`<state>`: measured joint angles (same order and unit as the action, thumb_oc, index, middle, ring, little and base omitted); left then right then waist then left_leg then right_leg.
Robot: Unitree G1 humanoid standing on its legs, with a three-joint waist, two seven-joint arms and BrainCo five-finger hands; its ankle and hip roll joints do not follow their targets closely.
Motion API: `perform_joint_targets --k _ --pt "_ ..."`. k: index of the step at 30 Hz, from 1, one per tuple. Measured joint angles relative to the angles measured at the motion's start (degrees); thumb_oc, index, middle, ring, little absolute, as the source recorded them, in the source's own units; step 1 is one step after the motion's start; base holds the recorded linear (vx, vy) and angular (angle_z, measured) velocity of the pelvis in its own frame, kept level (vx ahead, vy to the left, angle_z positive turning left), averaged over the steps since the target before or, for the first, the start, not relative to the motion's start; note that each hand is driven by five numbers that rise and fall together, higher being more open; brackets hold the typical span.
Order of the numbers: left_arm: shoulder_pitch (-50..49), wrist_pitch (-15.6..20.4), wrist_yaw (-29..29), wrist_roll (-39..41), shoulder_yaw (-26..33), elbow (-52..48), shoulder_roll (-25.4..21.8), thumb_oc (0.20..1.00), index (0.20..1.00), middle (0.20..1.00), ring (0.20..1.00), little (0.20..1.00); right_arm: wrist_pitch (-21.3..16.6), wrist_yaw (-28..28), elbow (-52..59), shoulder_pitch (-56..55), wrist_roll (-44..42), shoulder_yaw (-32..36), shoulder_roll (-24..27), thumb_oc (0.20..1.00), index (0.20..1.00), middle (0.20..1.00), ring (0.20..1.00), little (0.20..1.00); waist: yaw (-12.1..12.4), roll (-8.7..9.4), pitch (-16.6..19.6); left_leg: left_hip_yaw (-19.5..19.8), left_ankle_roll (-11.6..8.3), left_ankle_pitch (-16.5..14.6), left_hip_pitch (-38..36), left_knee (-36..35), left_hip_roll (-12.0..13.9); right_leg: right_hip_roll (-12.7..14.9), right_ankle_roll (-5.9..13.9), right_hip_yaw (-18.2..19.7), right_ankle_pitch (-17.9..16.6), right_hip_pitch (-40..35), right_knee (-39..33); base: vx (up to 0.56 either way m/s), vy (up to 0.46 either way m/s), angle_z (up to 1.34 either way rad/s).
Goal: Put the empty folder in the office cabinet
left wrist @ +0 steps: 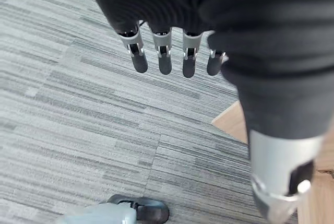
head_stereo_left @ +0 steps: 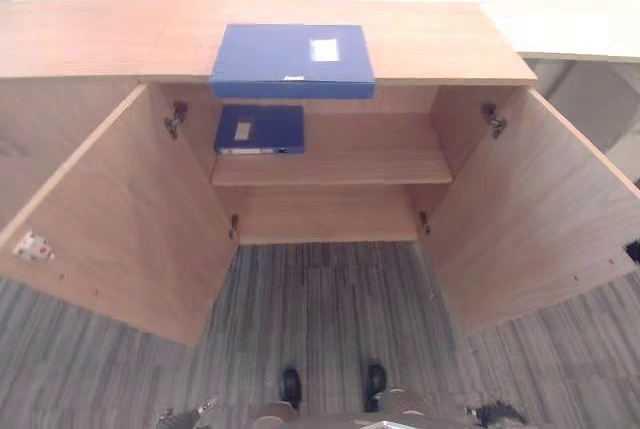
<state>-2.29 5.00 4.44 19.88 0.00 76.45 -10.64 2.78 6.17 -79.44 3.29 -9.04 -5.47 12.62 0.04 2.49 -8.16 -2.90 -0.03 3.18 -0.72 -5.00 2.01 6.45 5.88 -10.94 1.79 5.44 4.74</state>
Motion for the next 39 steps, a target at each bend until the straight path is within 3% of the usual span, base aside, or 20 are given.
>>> perform_joint_targets --k 5,7,8,9,12,14,16,17,18,19,21,22,24,25,29,30,34,39 --pt "-2.1 -0.2 0.1 1.3 0.1 -1.3 2.4 1.0 1.0 1.0 1.0 1.0 0.0 0.1 0.6 -0.8 -0.1 -1.8 0.5 1.0 1.0 1.0 1.0 1.0 0.4 -2.6 0.6 0.5 -1.13 -0.2 0.0 0.5 3.4 -3.9 -1.92 -2.9 -2.7 -4.9 -8.2 0.13 -0.147 0.09" --pt "-2.8 -0.2 0.1 1.4 0.0 -2.6 3.0 1.0 1.0 1.0 1.0 1.0 0.0 0.1 0.7 -1.1 0.0 -1.8 0.6 1.0 1.0 1.0 1.0 1.0 0.4 -3.24 1.0 0.6 -2.27 0.8 -0.8 0.6 3.9 -4.7 -2.65 -3.0 -3.3 -6.4 -9.6 0.08 -0.095 0.07" --pt "-3.2 -0.1 0.0 2.2 0.0 -3.1 3.3 1.0 1.0 1.0 1.0 1.0 -0.1 0.1 0.7 -1.7 0.0 -1.8 0.8 1.0 1.0 1.0 1.0 1.0 0.5 -3.15 1.3 0.6 -3.9 1.8 -1.8 0.6 4.3 -5.0 -3.08 -3.1 -3.7 -7.3 -9.8 0.06 -0.092 0.05" --pt "-3.2 -0.1 0.1 2.4 0.0 -3.8 3.4 1.0 1.0 1.0 1.0 1.0 -0.2 0.1 0.9 -1.8 0.0 -1.8 1.0 1.0 1.0 1.0 1.0 1.0 0.5 -4.16 2.0 0.6 -4.31 1.9 -2.3 0.6 4.5 -5.2 -3.32 -3.2 -3.6 -7.8 -9.8 0.11 -0.169 0.05" --pt "-2.4 0.0 0.1 2.8 -0.2 -7.4 3.3 1.0 1.0 1.0 1.0 1.0 -0.4 0.1 1.2 -1.7 -0.1 -1.8 1.1 1.0 1.0 1.0 1.0 1.0 0.4 -4.74 2.8 0.7 -4.67 1.8 -1.9 1.5 4.6 -5.4 -3.32 -3.1 -3.6 -8.2 -9.8 0.04 -0.096 0.05" --pt "-1.6 0.5 0.1 4.2 -0.3 -10.0 3.0 1.0 1.0 1.0 1.0 1.0 -0.4 0.1 1.1 -1.4 -0.1 -1.6 0.9 1.0 1.0 1.0 1.0 1.0 0.6 -4.2 2.3 1.4 -4.91 1.8 -0.8 4.6 3.7 -5.1 -3.66 -3.1 -3.4 -8.6 -9.7 -0.04 -0.091 0.12" --pt "-1.2 0.7 0.1 5.2 -0.5 -13.4 2.6 1.0 1.0 1.0 1.0 1.0 -0.5 0.1 1.1 -0.6 -0.1 -1.3 0.9 1.0 1.0 1.0 1.0 1.0 0.4 -2.37 1.5 2.1 -5.41 1.7 3.5 12.1 2.3 -3.1 -4.31 -3.3 -3.5 -8.3 -9.6 -0.05 -0.017 0.1" --pt "-0.3 1.6 0.1 5.9 -0.4 -14.0 2.7 1.0 1.0 1.0 1.0 1.0 -0.4 0.3 1.0 0.2 -0.1 -1.3 1.6 1.0 1.0 1.0 1.0 1.0 0.8 -1.98 0.4 2.8 -7.14 2.9 6.6 17.2 1.7 -2.9 -5.08 -3.3 -4.1 -8.4 -9.4 0.0 0.016 0.07" --pt "0.1 1.6 0.1 6.2 -0.4 -14.0 2.8 1.0 1.0 1.0 1.0 1.0 -0.4 0.3 1.0 0.3 -0.1 -1.3 2.0 1.0 1.0 1.0 1.0 1.0 0.6 -2.09 0.0 3.4 -7.29 3.0 7.5 18.6 1.6 -2.9 -5.17 -3.5 -4.0 -8.3 -9.3 0.14 0.107 0.06" --pt "0.3 1.5 0.1 6.9 -0.6 -16.4 2.8 1.0 1.0 1.0 1.0 1.0 -0.4 0.8 0.4 1.5 -0.1 -1.2 2.8 1.0 1.0 1.0 1.0 1.0 0.4 -1.39 -1.6 3.1 -8.11 2.6 10.1 21.5 1.9 -2.0 -6.46 -3.8 -3.4 -8.4 -9.9 0.2 0.146 0.01" --pt "-0.9 1.5 0.2 6.9 -0.6 -18.5 2.8 1.0 1.0 1.0 1.0 1.0 -0.2 1.3 0.2 1.6 -0.1 -0.8 3.7 1.0 1.0 1.0 1.0 1.0 0.4 -2.12 -1.6 3.3 -8.0 2.5 8.9 13.8 3.4 -2.4 -6.5 -3.7 -2.9 -8.3 -9.9 0.17 0.125 -0.02" --pt "-1.6 1.6 1.0 6.9 -1.0 -20.4 2.6 1.0 1.0 1.0 1.0 1.0 0.0 1.5 0.2 1.5 -0.1 -0.4 4.4 1.0 1.0 1.0 1.0 1.0 0.5 -3.28 -1.8 3.6 -8.49 2.8 7.8 7.7 5.6 -3.4 -6.77 -3.4 -2.7 -8.3 -9.8 0.16 0.109 0.0" --pt "-1.9 1.8 1.6 6.8 -1.6 -21.5 2.5 1.0 1.0 1.0 1.0 1.0 0.0 1.8 0.4 1.6 -0.1 -0.6 4.9 1.0 1.0 1.0 1.0 1.0 0.5 -4.25 -1.8 4.0 -9.17 3.3 7.1 4.2 7.0 -4.2 -5.97 -3.1 -3.2 -8.1 -9.9 0.18 0.136 -0.24" --pt "-3.3 2.0 2.9 6.8 -1.9 -26.8 2.4 1.0 1.0 1.0 1.0 1.0 0.0 1.9 0.1 1.7 -0.1 0.3 5.0 1.0 1.0 1.0 1.0 1.0 1.4 -5.1 -1.6 5.3 -9.1 3.7 4.8 -0.1 7.7 -4.9 -5.58 -1.4 -3.5 -7.8 -9.9 0.23 0.193 -0.49" --pt "-4.5 3.3 4.1 6.7 -2.0 -33.8 2.4 1.0 1.0 1.0 1.0 1.0 0.0 2.0 0.4 0.6 -0.1 3.2 5.0 1.0 1.0 1.0 1.0 1.0 0.4 -6.79 -0.3 3.0 -7.88 4.9 -0.9 -0.1 6.6 -5.8 -4.54 0.1 -3.1 -9.8 -9.7 0.15 0.133 -0.32" --pt "-3.7 3.9 4.1 6.5 -2.1 -35.3 2.2 1.0 1.0 1.0 1.0 1.0 -0.1 2.0 0.7 -0.1 -0.2 3.3 4.7 1.0 1.0 1.0 1.0 1.0 -0.1 -6.89 0.2 1.9 -7.36 3.1 -1.3 0.0 6.4 -5.4 -3.85 0.4 -3.0 -9.8 -9.7 0.11 0.112 -0.26" --pt "-1.5 4.6 5.5 5.4 -1.9 -46.5 -3.0 1.0 1.0 1.0 1.0 1.0 0.0 1.8 0.8 -1.9 -0.7 3.3 1.4 1.0 1.0 1.0 1.0 1.0 0.1 -3.57 1.3 -0.6 -5.58 2.3 -2.3 0.5 3.1 -2.0 -2.34 2.4 -4.6 -9.9 -9.5 0.07 0.078 -0.24" --pt "-2.2 4.9 7.8 -1.4 -2.2 -55.1 -6.2 1.0 1.0 1.0 1.0 1.0 0.0 1.8 1.2 -3.1 -1.1 3.3 -0.6 1.0 1.0 1.0 1.0 1.0 0.2 -2.66 2.4 -2.1 -4.77 1.6 -3.6 -0.1 2.4 -1.2 -1.52 3.6 -4.4 -10.5 -9.9 0.05 0.033 -0.12"
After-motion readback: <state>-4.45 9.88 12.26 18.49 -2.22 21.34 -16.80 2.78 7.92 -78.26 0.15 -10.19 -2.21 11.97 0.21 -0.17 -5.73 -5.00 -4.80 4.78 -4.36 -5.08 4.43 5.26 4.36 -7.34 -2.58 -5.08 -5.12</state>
